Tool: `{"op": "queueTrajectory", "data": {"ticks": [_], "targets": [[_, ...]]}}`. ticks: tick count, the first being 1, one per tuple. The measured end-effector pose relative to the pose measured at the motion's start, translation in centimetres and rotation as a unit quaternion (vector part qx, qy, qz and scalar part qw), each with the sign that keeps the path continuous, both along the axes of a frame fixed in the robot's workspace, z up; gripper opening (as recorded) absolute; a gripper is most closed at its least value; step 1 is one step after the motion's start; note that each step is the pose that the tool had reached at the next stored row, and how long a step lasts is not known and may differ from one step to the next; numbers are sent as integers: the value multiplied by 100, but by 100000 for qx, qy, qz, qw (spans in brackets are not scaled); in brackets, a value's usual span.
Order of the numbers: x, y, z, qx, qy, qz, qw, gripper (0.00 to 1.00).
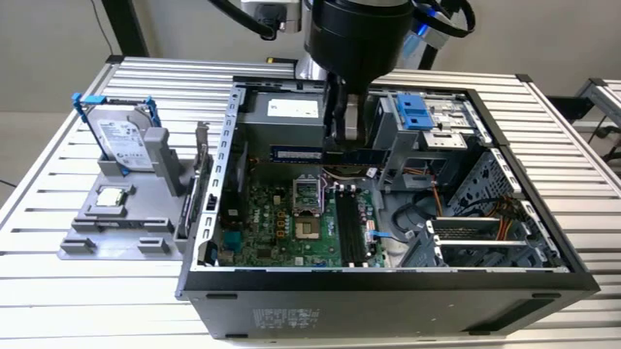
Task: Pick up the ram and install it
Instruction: 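Pick up the ram and move it above insertion slot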
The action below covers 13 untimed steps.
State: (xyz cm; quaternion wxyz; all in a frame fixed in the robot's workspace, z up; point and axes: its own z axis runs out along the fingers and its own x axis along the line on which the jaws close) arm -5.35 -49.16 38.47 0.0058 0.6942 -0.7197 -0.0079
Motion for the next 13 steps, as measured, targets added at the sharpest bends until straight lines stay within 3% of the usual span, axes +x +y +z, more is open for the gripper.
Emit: {"op": "queueTrajectory", "data": {"ticks": [13], "targets": [[356, 0, 1, -7, 6, 0, 100000, 0]]}}
